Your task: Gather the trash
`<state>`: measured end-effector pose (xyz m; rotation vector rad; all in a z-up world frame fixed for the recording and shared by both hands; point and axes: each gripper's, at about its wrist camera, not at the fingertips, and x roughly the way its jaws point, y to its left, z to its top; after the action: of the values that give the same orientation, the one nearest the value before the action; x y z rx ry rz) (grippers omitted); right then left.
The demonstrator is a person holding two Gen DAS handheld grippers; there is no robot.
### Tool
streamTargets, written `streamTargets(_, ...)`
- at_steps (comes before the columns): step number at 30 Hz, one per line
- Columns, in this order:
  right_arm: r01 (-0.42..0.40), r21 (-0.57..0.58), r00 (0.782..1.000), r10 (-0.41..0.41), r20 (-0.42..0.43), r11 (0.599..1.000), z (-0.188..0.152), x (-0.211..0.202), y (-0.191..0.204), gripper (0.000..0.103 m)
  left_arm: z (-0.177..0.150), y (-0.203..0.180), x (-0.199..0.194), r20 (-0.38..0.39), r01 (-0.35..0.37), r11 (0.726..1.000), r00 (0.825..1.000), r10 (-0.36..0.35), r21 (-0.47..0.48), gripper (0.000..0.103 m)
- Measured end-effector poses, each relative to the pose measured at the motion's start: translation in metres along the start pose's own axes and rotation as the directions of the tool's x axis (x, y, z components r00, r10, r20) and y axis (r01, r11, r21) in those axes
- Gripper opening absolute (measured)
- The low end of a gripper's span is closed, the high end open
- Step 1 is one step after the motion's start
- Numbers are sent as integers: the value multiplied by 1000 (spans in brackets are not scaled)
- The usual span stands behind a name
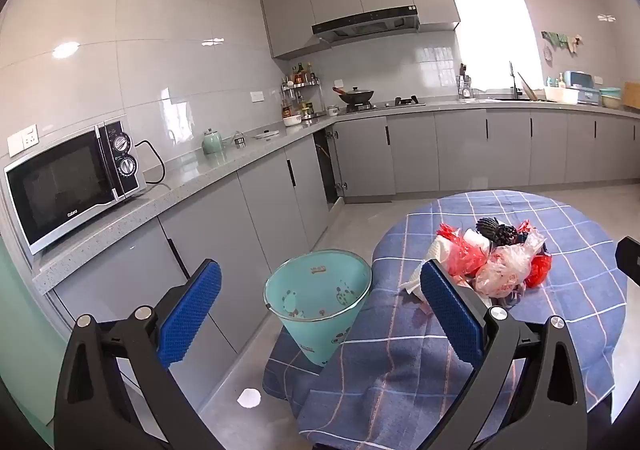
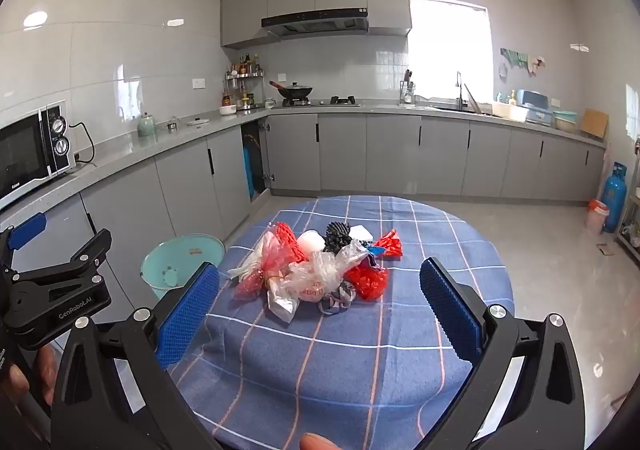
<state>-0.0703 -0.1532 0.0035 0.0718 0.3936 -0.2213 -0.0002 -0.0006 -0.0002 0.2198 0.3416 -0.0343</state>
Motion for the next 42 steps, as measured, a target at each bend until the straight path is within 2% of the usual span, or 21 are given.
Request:
streamTargets(19, 2, -3, 1000, -2, -1, 1000, -1, 1, -5, 99, 6, -9, -5, -2, 12, 1000, 1000, -12, 4, 98)
streamTargets(21, 0, -3, 1000, 0, -2, 1000, 0, 1, -5, 99, -5, -8, 3, -8, 13, 1000, 1000, -13, 4, 98)
streamTargets(28, 0, -7, 1000, 0, -9, 1000, -5, 6, -5, 99, -8, -15, 3, -8, 16, 1000, 1000, -16, 7, 98)
streamTargets(42, 8, -4, 1000, -8, -7, 1000, -7, 7, -5, 99, -4, -7, 4, -10, 20, 1000, 1000, -20, 4, 98)
